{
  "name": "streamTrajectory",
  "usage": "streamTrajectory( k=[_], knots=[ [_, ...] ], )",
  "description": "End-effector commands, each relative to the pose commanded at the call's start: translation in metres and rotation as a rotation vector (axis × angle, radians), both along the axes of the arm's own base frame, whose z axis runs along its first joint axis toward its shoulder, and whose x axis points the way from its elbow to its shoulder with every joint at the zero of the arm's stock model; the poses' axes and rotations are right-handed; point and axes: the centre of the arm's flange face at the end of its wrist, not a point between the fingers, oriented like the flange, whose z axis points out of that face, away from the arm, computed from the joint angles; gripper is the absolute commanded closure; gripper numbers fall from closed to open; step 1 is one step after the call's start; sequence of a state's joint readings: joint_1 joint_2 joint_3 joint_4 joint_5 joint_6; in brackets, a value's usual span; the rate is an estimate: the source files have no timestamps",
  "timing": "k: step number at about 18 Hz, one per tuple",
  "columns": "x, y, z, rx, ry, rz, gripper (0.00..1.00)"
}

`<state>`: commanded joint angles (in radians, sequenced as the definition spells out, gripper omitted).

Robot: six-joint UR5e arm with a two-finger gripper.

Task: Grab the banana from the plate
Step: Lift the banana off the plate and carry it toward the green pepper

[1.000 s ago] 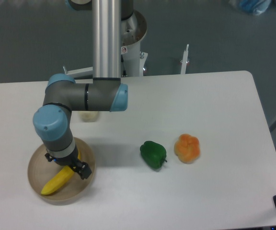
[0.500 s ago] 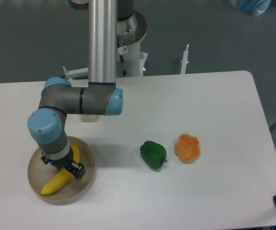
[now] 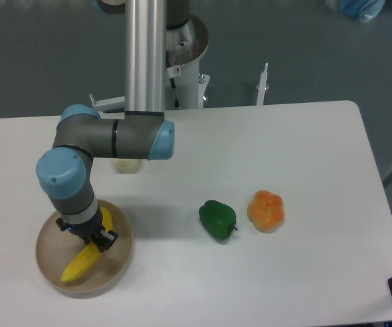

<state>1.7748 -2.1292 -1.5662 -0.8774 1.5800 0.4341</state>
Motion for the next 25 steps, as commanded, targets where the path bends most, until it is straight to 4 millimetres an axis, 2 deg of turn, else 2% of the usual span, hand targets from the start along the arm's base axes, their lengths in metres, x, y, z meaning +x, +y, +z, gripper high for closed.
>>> streamTrajectory(
  k=[3,4,6,9,11,12,14,18,19,21,23,25],
  knots=[
    [-0.007,-0.004,0.028,0.034,0.001,0.011,0.79],
    [-0.018,-0.008,0.044,0.046,-0.008,0.029,0.79],
    [-0.053,-0.015,0.07,0.082,-0.019,0.079,0.79],
    [-0.099,-0.025,0.083,0.093,-0.001,0.129,0.79],
    [-0.163,-0.036,0.098,0.089,0.019,0.121,0.79],
    [-0.181,-0.04,0.101,0.085,0.024,0.099,0.79],
    [-0.219,-0.048,0.101,0.064,0.036,0.056,0.79],
    [-0.282,-0.067,0.094,0.044,0.049,0.022,0.79],
    [-0.305,-0.074,0.088,0.036,0.053,0.005,0.79],
    [-0.32,-0.079,0.083,0.025,0.056,-0.002,0.79],
    [-0.327,-0.082,0.079,0.013,0.062,-0.016,0.79],
    [-0.344,-0.088,0.064,-0.014,0.061,-0.012,0.79]
  ],
)
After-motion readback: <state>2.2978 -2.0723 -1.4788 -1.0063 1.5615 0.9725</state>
